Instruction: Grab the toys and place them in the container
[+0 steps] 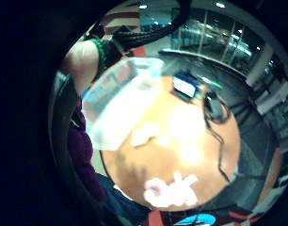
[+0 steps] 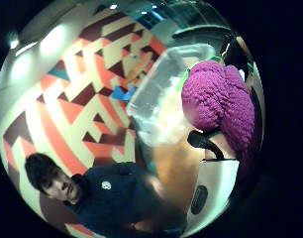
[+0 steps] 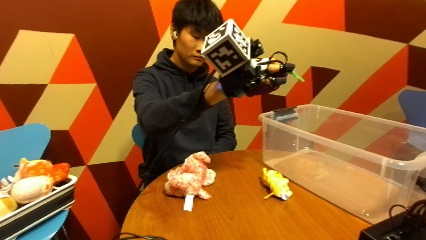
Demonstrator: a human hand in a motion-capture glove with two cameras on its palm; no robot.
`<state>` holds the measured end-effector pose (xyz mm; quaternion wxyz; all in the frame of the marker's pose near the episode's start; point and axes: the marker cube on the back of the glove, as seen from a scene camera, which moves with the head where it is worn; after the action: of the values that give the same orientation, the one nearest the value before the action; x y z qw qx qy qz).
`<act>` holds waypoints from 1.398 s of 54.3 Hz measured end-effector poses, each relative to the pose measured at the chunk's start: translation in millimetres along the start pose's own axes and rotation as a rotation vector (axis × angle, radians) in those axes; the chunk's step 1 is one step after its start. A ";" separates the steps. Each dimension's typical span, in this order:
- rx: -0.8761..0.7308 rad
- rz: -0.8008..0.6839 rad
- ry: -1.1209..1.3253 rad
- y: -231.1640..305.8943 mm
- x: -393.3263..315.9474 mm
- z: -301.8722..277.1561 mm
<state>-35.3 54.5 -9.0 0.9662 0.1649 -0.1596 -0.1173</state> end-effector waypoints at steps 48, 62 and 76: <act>-0.277 -0.020 0.116 10.7 -9.4 20.5; -0.348 0.024 0.338 136.4 30.0 -20.3; -0.665 0.282 0.412 211.1 96.6 6.0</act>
<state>88.3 219.7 97.5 0.9851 -0.1597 0.0628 0.0064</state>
